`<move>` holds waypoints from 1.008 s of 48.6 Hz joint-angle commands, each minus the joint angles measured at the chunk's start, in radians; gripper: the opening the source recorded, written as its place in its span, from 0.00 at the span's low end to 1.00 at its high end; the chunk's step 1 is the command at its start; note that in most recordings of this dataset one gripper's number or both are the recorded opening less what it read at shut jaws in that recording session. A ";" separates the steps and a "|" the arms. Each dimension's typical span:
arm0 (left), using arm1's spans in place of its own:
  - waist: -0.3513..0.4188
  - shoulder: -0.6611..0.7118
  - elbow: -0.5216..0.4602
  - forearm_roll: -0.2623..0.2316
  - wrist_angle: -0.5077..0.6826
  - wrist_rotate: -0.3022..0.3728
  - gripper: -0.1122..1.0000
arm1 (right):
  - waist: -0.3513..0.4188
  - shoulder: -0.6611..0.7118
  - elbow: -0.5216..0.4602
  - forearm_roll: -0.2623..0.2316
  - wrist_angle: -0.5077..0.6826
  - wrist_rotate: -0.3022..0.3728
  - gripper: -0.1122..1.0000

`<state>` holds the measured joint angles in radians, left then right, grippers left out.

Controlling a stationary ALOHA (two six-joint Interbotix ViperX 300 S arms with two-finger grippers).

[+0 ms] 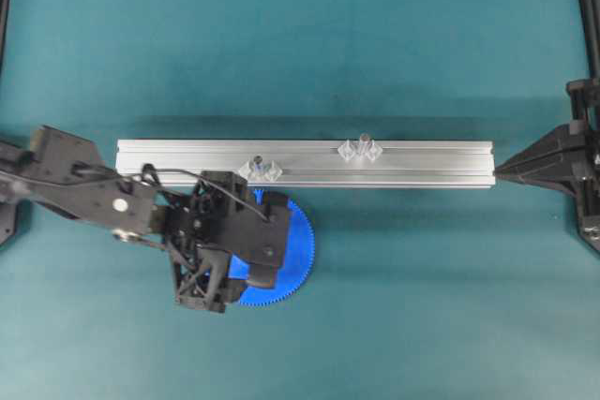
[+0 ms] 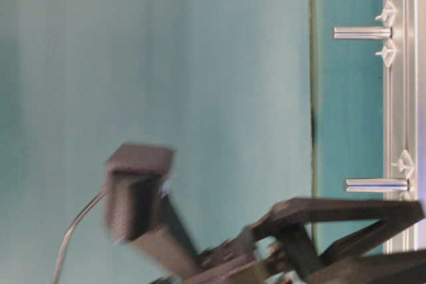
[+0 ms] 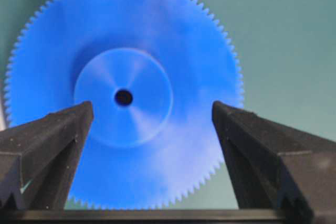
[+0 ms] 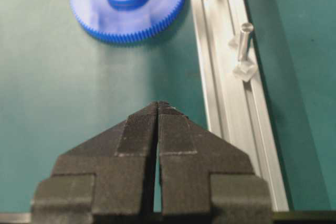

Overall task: Insert the large gear onto the shaft.
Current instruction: 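Close the left gripper on the blue gear's hub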

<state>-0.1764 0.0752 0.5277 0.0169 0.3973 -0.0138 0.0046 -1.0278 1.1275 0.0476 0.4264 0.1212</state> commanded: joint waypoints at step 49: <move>0.046 0.072 -0.074 0.005 0.067 0.031 0.94 | 0.009 0.005 0.003 0.005 -0.034 0.014 0.11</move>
<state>-0.1289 0.1611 0.4694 0.0199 0.4679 0.0153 0.0107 -1.0278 1.1397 0.0476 0.4019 0.1212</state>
